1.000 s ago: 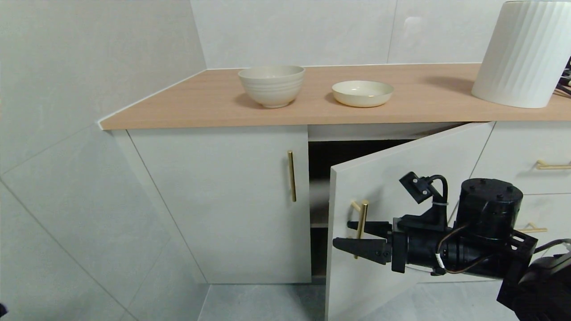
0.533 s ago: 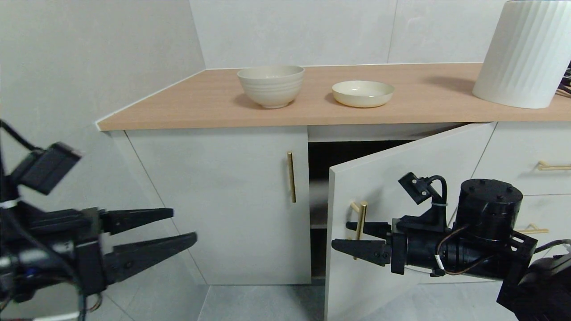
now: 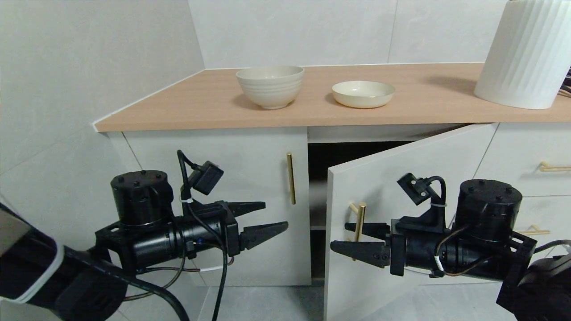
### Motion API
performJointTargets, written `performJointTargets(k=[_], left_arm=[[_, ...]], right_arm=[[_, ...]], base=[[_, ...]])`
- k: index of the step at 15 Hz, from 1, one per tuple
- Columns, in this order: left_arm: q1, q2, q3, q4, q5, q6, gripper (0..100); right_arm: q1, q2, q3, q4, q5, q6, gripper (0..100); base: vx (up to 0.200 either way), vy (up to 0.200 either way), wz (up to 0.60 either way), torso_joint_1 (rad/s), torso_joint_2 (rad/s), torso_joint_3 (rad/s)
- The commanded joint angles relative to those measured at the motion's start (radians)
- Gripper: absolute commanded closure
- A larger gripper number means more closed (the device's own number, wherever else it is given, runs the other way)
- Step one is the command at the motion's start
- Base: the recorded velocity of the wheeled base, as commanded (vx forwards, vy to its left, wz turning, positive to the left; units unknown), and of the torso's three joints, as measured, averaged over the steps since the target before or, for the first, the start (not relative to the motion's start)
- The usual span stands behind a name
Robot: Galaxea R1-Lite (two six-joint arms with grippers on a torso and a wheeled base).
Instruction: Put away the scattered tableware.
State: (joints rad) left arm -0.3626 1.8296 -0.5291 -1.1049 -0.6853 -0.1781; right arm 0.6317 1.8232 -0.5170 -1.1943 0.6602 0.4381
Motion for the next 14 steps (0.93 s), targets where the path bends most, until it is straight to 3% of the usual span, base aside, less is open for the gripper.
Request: performJointTargets(k=[1, 2, 7, 10, 14], left_arm=[[-0.033, 0.120, 0.040, -0.084, 0.018, -0.021, 0], [-0.044, 0.129, 0.038, -0.098, 0.023, -0.029, 100], [-0.087, 0.177, -0.048, -0.130, 0.035, -0.038, 100], [-0.098, 0.270, -0.103, -0.220, 0.036, -0.040, 100], [-0.190, 0.390, -0.209, -0.240, 0.047, -0.046, 100]], right_arm=[[0.000, 0.010, 0.000, 0.001, -0.001, -0.001, 0], [0.000, 0.008, 0.000, 0.001, -0.001, -0.001, 0], [0.000, 0.011, 0.002, 0.001, -0.001, -0.001, 0], [0.000, 0.007, 0.003, 0.001, -0.001, -0.001, 0], [0.000, -0.002, 0.008, 0.001, -0.002, -0.001, 0]], base=[[0.000, 0.000, 0.00, 0.000, 0.00, 0.000], [0.000, 0.000, 0.00, 0.000, 0.00, 0.000], [0.000, 0.000, 0.00, 0.000, 0.00, 0.000], [0.000, 0.000, 0.00, 0.000, 0.00, 0.000], [0.000, 0.000, 0.00, 0.000, 0.00, 0.000]])
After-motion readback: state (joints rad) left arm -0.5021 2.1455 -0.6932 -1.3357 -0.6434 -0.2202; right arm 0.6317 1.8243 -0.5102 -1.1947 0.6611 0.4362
